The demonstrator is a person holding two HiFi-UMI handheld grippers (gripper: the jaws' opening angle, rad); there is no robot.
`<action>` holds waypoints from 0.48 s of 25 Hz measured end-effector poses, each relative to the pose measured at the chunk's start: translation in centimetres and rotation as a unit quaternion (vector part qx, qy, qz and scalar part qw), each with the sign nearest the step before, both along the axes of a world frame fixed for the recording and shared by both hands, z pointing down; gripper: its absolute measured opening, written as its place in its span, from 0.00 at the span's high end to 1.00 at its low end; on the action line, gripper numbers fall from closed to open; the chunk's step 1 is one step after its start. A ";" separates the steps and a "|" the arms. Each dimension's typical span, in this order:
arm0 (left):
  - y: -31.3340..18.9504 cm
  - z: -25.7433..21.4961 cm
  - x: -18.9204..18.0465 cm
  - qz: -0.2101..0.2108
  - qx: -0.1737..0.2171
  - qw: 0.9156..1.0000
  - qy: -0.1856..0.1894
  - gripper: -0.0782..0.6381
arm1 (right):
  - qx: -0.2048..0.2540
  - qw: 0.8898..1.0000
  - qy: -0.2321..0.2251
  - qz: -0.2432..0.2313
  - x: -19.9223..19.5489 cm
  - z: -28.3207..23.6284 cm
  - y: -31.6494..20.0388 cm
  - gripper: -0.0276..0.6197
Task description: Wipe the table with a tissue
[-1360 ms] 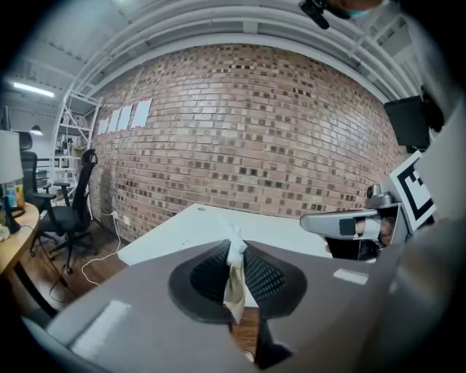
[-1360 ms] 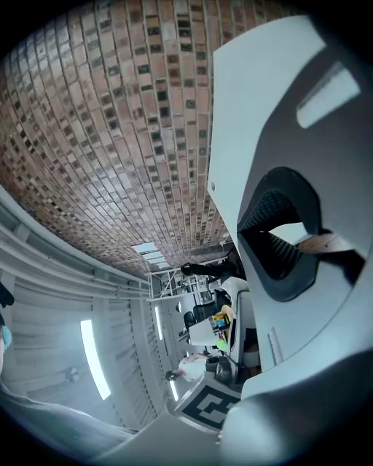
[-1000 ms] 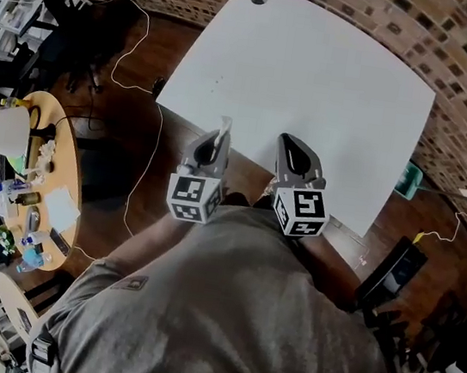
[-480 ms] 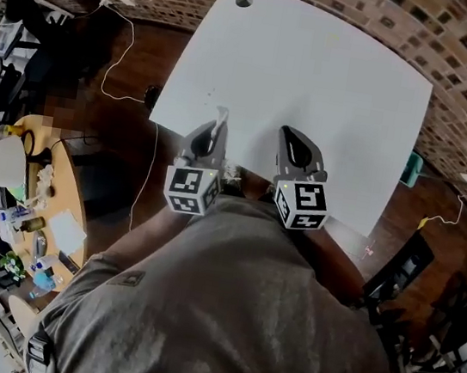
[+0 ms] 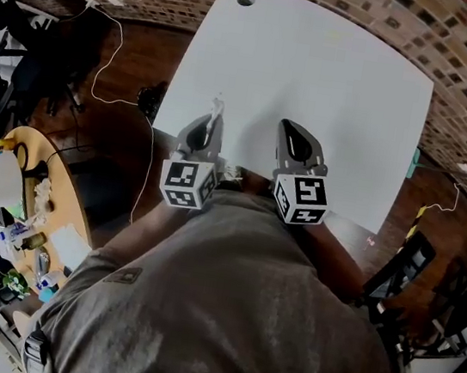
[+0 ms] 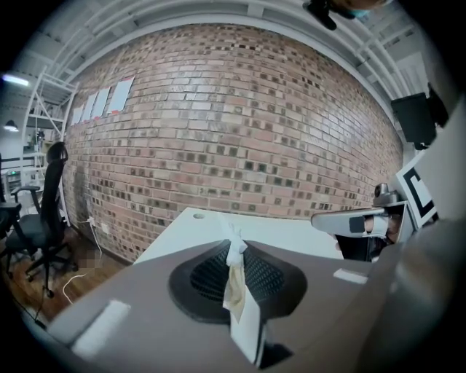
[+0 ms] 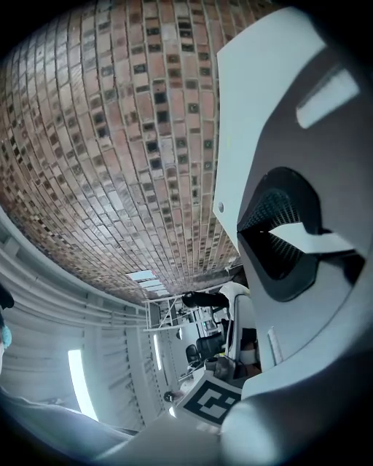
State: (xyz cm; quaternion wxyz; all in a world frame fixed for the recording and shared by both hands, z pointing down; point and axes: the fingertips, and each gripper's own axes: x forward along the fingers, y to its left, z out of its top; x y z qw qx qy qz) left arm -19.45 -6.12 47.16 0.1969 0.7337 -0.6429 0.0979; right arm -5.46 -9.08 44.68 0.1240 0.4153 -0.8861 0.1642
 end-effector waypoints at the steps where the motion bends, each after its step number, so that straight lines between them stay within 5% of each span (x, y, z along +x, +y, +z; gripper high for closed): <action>1: 0.0 0.2 -0.6 -0.001 -0.003 1.000 0.002 0.86 | -0.001 1.000 0.002 0.001 -0.4 0.1 0.0 0.94; 12: -1.0 1.8 -6.3 0.025 -0.022 0.999 0.009 0.86 | -0.015 0.999 0.022 0.025 -5.5 0.9 -0.4 0.94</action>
